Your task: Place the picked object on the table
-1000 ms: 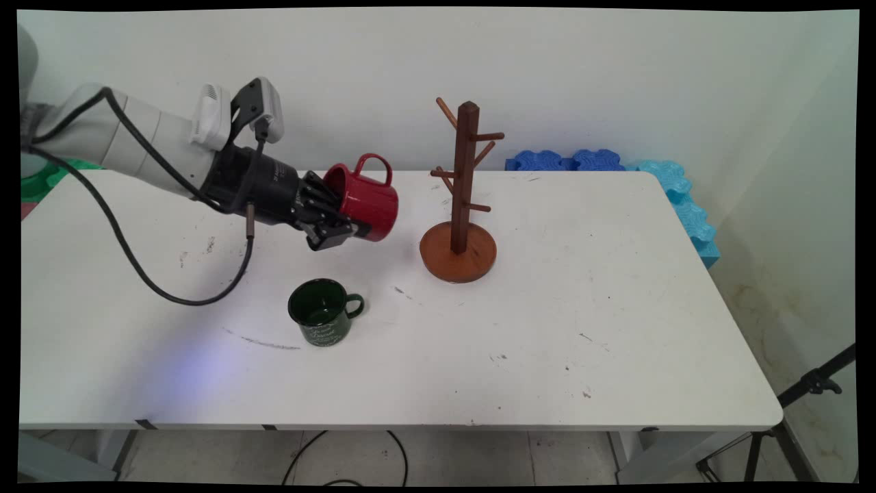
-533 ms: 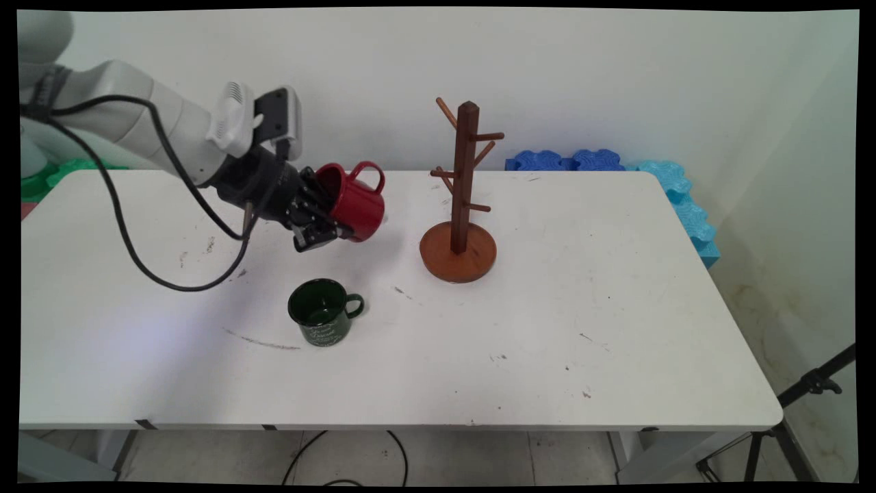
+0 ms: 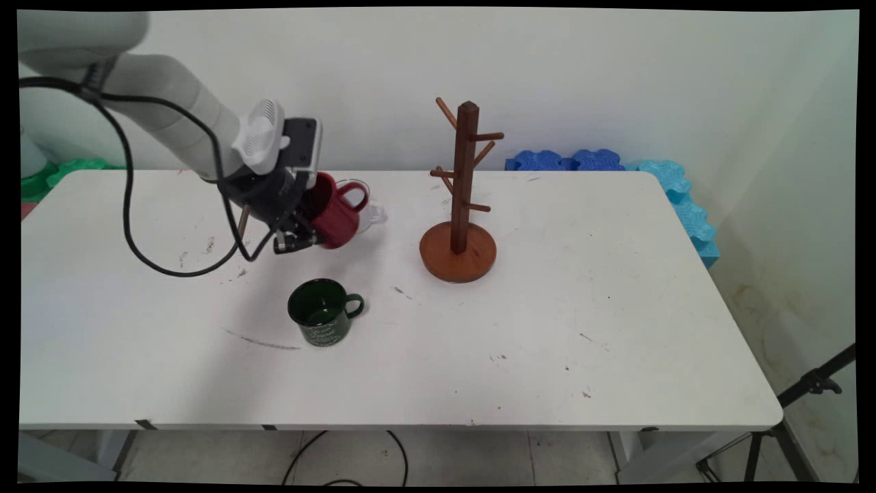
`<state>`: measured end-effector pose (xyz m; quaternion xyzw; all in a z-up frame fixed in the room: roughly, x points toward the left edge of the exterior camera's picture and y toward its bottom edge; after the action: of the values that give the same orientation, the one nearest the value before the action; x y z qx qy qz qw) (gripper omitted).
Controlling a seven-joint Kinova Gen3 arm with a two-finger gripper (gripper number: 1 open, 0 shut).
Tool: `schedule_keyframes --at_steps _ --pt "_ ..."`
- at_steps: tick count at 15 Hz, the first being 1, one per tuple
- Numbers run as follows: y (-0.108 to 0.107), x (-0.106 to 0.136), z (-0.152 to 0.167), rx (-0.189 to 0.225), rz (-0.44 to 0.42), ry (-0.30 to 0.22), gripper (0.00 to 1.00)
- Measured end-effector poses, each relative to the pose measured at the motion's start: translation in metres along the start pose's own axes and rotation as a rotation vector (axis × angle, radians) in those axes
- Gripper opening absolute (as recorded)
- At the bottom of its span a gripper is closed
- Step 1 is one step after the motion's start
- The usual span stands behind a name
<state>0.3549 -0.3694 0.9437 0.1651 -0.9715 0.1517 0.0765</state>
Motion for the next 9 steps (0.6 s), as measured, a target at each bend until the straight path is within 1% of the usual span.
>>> schedule_keyframes --at_steps 1,4,6,9 --pt "-0.001 0.002 0.003 -0.005 0.008 -0.023 0.00" --pt "-0.004 0.013 0.018 -0.030 0.047 -0.116 0.00" --pt "-0.008 0.020 0.028 -0.041 0.064 -0.149 0.00" --pt "-0.019 0.035 0.046 -0.056 0.098 -0.201 0.00"
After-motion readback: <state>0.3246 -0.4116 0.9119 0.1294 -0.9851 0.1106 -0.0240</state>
